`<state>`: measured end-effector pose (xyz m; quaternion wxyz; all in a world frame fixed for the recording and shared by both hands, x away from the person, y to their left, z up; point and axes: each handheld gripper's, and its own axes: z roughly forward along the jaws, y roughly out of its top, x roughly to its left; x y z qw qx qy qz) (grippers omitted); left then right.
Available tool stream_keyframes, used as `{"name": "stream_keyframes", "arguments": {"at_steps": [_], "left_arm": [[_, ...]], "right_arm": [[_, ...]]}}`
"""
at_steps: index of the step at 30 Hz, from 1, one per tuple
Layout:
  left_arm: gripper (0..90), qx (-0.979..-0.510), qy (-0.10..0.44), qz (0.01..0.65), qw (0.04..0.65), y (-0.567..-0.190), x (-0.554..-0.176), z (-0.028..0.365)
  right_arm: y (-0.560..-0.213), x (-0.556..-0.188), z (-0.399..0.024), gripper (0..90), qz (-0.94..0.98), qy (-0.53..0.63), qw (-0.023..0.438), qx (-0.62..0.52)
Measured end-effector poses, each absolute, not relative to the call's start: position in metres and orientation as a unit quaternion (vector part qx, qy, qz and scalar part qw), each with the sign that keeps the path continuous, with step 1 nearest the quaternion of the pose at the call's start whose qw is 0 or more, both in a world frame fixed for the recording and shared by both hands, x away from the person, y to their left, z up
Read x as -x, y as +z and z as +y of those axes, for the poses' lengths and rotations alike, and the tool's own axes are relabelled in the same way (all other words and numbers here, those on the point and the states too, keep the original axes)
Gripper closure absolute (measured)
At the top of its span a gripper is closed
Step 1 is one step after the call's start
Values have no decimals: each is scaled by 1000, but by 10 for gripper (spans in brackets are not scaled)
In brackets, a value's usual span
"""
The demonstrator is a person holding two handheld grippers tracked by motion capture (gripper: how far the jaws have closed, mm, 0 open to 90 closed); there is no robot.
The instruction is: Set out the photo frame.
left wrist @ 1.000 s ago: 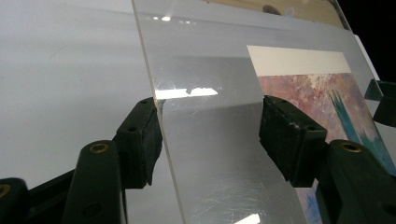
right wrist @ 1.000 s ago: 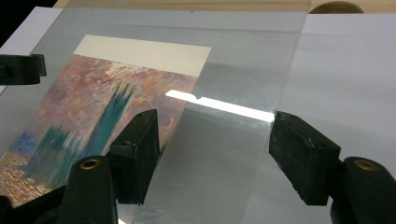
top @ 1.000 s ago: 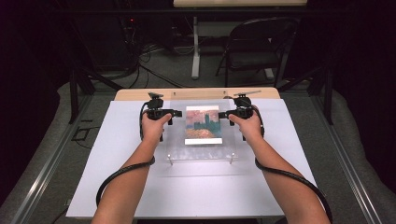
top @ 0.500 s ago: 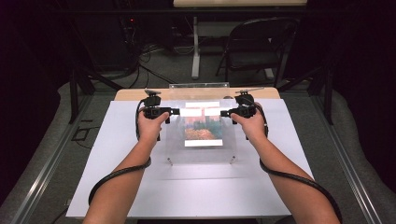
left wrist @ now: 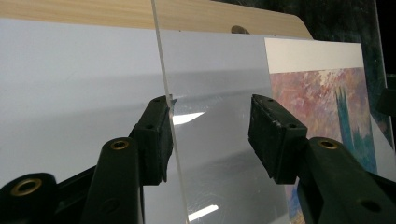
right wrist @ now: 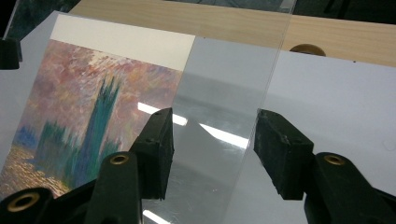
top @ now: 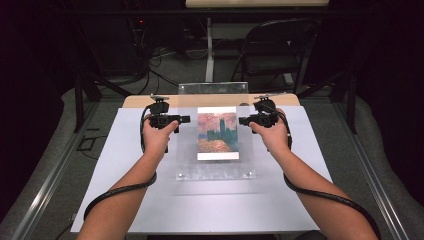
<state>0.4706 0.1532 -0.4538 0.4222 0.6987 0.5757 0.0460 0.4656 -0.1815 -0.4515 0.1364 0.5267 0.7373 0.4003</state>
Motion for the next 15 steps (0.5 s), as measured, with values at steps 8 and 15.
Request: {"name": "stream_keyframes", "arguments": {"at_steps": [8, 15], "left_arm": [[537, -700, 53, 567, 431, -442, -455, 156], [551, -702, 69, 558, 437, -433, -440, 156]], "right_arm": [[-439, -451, -181, 516, 742, 399, 154, -516], [-430, -436, -184, 567, 737, 406, 161, -516]]}}
